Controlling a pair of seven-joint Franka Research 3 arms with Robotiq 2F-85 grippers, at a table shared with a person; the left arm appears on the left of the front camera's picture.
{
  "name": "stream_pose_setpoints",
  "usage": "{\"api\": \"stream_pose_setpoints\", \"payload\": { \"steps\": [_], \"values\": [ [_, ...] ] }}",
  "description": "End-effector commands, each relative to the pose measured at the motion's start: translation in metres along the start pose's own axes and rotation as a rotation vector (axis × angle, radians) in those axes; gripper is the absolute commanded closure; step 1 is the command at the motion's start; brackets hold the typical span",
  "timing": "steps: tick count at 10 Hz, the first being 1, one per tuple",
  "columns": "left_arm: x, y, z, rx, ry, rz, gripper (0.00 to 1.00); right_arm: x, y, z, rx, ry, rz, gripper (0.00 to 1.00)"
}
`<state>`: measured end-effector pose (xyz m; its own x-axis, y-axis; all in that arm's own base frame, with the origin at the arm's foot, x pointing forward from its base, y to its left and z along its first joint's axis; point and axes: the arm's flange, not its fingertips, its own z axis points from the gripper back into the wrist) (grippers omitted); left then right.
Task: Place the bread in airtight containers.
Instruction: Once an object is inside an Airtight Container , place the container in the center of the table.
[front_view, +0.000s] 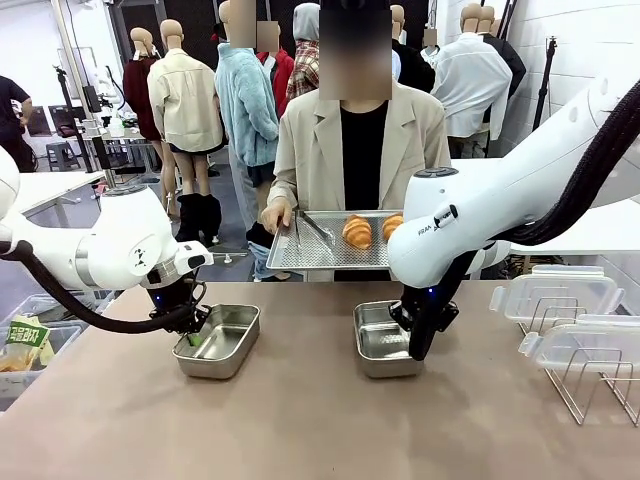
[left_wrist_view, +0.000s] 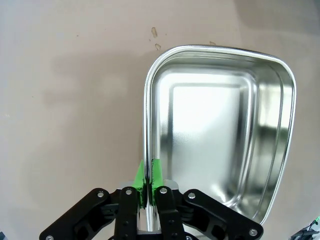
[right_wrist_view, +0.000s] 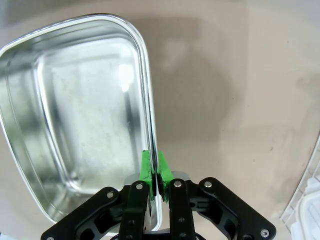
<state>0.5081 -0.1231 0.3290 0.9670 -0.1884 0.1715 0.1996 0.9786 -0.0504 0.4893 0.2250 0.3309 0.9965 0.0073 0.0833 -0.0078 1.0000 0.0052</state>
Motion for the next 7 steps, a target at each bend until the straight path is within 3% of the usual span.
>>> {"api": "stream_pose_setpoints", "payload": {
  "steps": [1,3,5,7],
  "values": [
    [0.001,0.001,0.003,0.001,-0.009,0.001,1.0,-0.003,-0.002,-0.002,0.017,-0.013,-0.001,1.0],
    [0.0,-0.019,0.013,0.043,0.009,-0.016,1.0,0.0,0.0,0.0,0.0,0.0,0.0,1.0],
    [-0.008,-0.054,0.056,0.12,-0.048,-0.096,1.0,-0.029,-0.01,0.046,0.019,-0.058,-0.008,1.0],
    [-0.009,-0.063,0.101,0.17,-0.118,-0.063,1.0,-0.03,-0.017,0.085,0.05,-0.089,-0.009,1.0]
  ]
}}
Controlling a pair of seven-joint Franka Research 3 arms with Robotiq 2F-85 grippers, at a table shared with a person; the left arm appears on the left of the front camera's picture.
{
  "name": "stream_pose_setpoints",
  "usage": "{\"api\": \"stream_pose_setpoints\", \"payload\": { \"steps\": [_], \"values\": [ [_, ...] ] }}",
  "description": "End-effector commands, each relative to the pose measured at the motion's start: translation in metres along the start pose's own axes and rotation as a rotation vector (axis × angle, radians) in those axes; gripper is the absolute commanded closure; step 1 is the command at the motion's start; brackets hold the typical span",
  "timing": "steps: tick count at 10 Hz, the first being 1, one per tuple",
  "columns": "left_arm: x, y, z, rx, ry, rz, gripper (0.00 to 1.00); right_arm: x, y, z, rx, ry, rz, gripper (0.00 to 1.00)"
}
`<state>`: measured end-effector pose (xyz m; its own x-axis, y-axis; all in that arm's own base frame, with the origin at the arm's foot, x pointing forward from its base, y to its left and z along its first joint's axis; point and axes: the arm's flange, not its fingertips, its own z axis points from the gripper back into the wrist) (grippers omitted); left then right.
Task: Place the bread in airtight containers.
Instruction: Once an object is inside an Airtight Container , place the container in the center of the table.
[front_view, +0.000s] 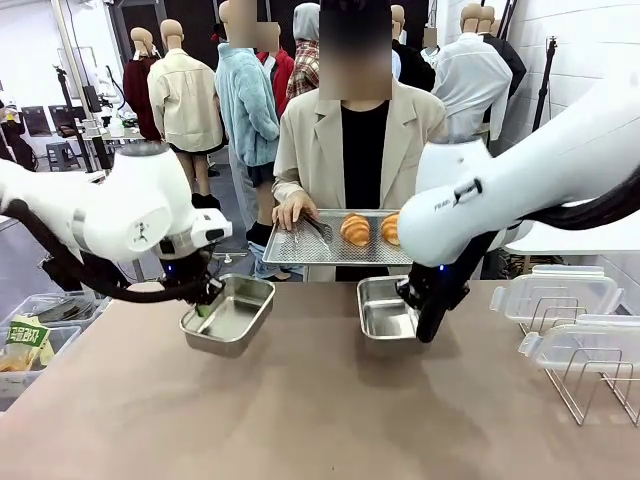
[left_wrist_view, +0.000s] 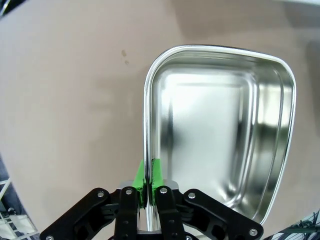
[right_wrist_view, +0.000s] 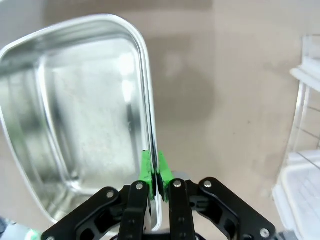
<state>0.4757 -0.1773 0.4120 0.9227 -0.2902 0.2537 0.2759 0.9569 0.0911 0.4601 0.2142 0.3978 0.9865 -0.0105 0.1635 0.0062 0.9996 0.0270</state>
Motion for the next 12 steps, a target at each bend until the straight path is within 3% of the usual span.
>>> {"api": "stream_pose_setpoints", "payload": {
  "steps": [1,3,6,7,12],
  "values": [
    [0.0,0.01,0.036,0.068,-0.045,0.092,1.0,0.003,-0.009,0.031,0.039,-0.024,-0.005,1.0],
    [-0.004,0.015,0.055,0.007,-0.048,0.184,1.0,0.02,-0.016,0.042,0.043,0.02,-0.071,1.0],
    [-0.003,0.015,0.063,-0.103,-0.07,0.325,1.0,0.031,-0.018,0.038,0.075,0.08,-0.061,1.0],
    [-0.004,0.017,0.061,-0.024,-0.048,0.199,1.0,0.019,-0.021,0.04,0.032,0.029,-0.082,1.0],
    [-0.004,0.017,0.061,-0.024,-0.048,0.199,1.0,0.019,-0.021,0.04,0.032,0.029,-0.082,1.0]
  ]
}}
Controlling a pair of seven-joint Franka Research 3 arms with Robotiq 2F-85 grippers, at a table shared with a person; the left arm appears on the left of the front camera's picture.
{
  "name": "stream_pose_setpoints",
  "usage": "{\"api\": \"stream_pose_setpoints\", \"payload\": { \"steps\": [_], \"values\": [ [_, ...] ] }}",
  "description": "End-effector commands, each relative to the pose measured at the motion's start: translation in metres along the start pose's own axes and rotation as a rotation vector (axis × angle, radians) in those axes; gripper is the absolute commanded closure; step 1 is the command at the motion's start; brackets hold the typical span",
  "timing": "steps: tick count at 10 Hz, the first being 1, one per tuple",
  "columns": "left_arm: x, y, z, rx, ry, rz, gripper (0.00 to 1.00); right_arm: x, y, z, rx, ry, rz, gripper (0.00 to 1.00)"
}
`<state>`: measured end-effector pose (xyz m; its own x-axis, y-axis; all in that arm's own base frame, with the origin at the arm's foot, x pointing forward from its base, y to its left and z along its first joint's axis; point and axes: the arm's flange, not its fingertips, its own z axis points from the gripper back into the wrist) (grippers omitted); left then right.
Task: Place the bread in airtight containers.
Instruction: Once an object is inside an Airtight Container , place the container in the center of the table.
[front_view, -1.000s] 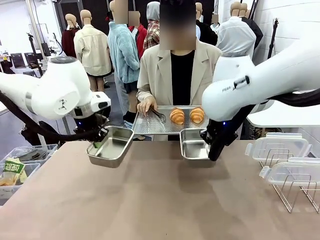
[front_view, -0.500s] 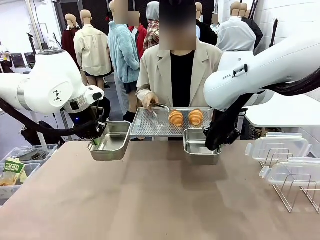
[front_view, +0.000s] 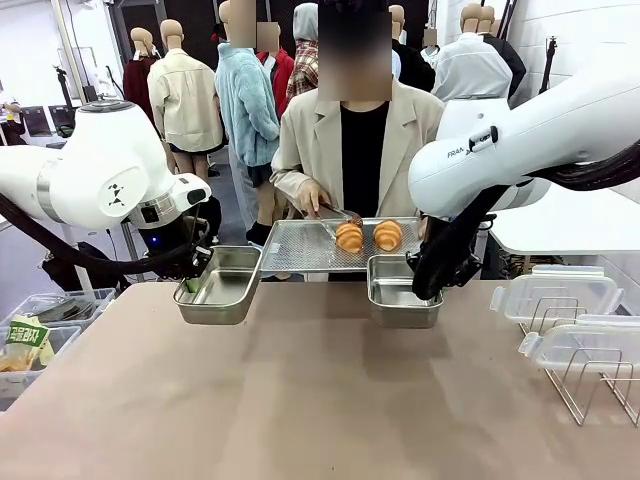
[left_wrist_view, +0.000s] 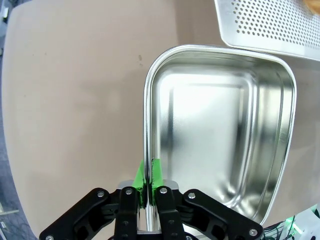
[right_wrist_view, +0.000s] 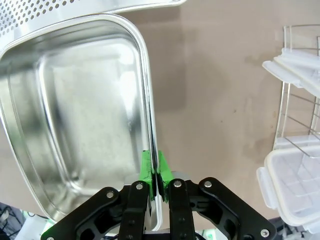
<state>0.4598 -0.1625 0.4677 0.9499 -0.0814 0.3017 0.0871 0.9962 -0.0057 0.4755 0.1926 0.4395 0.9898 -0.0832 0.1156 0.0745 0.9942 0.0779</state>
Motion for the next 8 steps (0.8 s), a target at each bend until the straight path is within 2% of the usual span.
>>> {"api": "stream_pose_setpoints", "payload": {
  "steps": [1,8],
  "values": [
    [0.0015,0.0021,0.0029,0.014,-0.009,-0.014,1.0,-0.003,-0.0006,0.0008,-0.009,-0.016,-0.007,1.0],
    [0.0015,0.0021,0.0029,0.014,-0.009,-0.014,1.0,-0.003,-0.0006,0.0008,-0.009,-0.016,-0.007,1.0]
  ]
}}
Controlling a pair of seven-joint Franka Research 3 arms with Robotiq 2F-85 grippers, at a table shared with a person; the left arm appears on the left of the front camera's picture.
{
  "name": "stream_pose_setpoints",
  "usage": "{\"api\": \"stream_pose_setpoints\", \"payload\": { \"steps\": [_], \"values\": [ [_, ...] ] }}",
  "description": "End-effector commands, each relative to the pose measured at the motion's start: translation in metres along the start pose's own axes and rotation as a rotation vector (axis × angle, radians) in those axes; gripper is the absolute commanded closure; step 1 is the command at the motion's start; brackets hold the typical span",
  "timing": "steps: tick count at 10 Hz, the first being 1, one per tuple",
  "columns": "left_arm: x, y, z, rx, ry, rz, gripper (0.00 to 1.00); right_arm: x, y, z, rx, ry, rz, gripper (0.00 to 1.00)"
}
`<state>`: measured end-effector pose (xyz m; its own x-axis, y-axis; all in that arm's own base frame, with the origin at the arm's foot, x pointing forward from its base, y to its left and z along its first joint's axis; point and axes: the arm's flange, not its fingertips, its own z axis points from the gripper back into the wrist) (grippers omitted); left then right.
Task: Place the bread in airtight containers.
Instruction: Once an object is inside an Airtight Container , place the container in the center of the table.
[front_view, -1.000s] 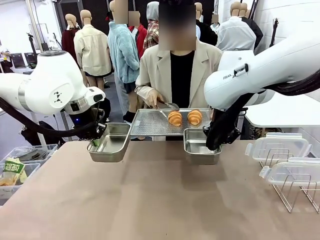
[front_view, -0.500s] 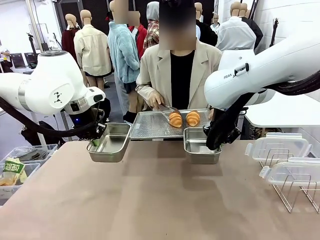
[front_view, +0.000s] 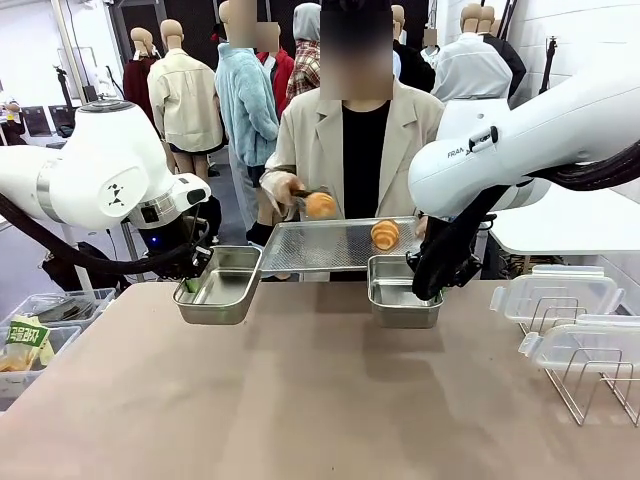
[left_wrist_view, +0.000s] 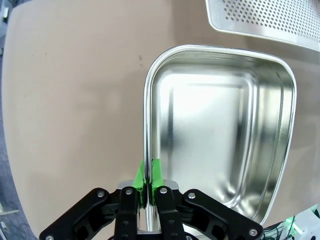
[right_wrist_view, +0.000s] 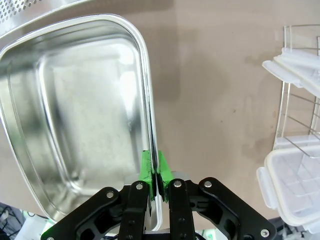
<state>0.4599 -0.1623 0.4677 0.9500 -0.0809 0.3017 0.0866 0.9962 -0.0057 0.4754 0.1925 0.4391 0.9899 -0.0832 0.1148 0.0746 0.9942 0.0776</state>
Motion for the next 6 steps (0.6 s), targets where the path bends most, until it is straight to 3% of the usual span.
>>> {"api": "stream_pose_setpoints", "payload": {
  "steps": [1,6],
  "values": [
    [0.0015,0.0018,0.0029,0.014,-0.009,-0.014,1.0,-0.0028,-0.0005,0.0012,-0.008,-0.017,-0.007,1.0],
    [0.0015,0.0018,0.0029,0.014,-0.009,-0.014,1.0,-0.0028,-0.0005,0.0012,-0.008,-0.017,-0.007,1.0]
  ]
}}
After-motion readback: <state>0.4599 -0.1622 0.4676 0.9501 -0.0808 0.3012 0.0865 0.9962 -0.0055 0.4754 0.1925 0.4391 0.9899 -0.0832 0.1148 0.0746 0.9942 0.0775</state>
